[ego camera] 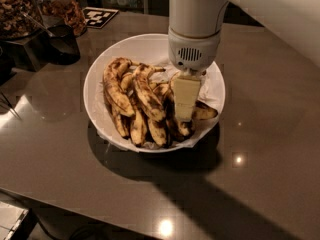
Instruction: Pick banana from white bowl
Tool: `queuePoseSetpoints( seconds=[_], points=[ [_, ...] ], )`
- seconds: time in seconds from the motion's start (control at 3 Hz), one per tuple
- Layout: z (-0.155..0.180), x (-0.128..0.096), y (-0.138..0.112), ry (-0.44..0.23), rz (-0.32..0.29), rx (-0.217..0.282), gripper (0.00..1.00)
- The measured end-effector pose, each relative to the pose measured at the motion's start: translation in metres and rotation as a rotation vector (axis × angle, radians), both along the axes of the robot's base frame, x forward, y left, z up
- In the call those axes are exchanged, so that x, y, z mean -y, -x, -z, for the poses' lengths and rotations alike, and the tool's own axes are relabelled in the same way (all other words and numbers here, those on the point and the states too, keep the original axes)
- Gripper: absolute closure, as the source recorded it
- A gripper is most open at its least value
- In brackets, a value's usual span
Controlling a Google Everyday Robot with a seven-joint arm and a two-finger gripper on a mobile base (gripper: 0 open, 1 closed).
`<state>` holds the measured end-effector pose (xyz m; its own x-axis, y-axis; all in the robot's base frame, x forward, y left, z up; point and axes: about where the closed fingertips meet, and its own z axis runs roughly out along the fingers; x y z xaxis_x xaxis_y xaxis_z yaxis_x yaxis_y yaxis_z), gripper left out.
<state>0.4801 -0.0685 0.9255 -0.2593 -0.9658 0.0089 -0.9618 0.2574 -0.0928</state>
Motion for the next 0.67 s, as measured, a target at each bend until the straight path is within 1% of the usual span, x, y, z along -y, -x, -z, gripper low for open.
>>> queuePoseSetpoints(
  seconds=[0.67],
  points=[
    [-0.0001, 0.0, -0.0001, 0.0, 0.0, 0.0, 0.98]
  ],
)
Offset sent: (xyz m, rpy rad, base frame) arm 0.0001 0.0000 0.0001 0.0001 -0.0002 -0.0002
